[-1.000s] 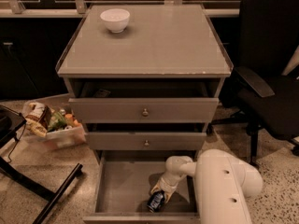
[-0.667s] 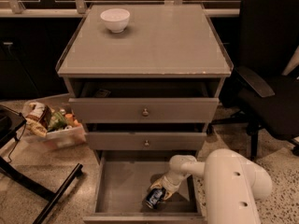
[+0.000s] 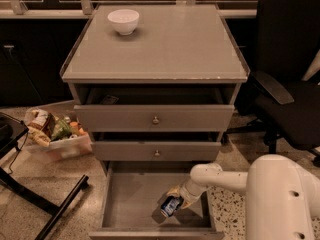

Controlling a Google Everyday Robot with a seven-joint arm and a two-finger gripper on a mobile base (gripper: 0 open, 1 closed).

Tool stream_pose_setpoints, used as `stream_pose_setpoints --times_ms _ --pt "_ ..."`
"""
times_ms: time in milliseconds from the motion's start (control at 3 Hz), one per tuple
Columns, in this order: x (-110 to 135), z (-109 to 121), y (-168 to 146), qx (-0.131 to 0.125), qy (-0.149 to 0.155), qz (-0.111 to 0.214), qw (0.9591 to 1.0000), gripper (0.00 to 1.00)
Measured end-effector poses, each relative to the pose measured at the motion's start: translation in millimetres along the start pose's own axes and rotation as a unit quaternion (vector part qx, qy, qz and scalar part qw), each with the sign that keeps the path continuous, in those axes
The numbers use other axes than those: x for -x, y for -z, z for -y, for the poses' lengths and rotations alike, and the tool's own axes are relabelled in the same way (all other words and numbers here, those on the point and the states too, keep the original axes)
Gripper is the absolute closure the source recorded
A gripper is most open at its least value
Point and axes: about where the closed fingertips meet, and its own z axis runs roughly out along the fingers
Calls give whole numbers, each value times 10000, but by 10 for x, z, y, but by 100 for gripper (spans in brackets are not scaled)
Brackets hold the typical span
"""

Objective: Pick pepsi can from bottom drawer and place on counter

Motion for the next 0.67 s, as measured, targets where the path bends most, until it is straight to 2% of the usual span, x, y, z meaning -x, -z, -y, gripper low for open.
stream_pose_setpoints --times_ms 333,667 --pt "71 -43 472 22 1 -397 9992 100" --pt "120 -89 968 109 -81 -797 9967 100"
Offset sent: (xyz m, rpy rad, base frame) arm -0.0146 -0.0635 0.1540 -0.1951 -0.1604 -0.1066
